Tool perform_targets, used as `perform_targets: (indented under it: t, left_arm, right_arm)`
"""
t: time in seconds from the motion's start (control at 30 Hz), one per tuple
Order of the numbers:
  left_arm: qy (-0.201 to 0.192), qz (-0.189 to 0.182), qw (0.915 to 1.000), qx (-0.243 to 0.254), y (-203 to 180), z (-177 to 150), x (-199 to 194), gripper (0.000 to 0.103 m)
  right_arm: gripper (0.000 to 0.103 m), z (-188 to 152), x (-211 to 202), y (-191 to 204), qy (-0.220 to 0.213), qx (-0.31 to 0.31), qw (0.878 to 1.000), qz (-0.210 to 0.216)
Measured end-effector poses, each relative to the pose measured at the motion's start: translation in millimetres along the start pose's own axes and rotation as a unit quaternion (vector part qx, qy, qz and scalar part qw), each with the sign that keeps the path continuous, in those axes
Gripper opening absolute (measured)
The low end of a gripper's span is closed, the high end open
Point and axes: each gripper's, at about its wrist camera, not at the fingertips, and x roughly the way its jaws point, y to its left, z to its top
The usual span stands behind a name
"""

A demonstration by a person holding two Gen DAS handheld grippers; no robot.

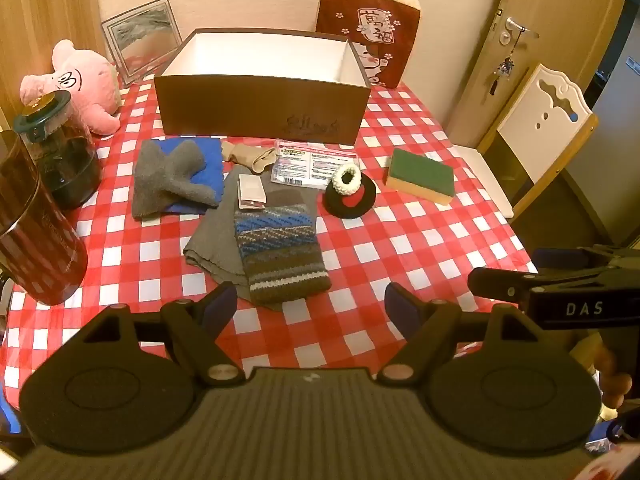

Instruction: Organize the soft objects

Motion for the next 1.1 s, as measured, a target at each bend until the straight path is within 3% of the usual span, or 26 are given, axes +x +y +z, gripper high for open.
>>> perform_targets:
  t: [1.1]
  left_arm:
    - [0.003, 0.0, 1.0, -0.001, 0.0, 0.0, 0.1, 0.08]
  right_arm:
    - [0.103, 0.1, -2.2, 1.6, -0.002, -0.001, 1.0, -0.001]
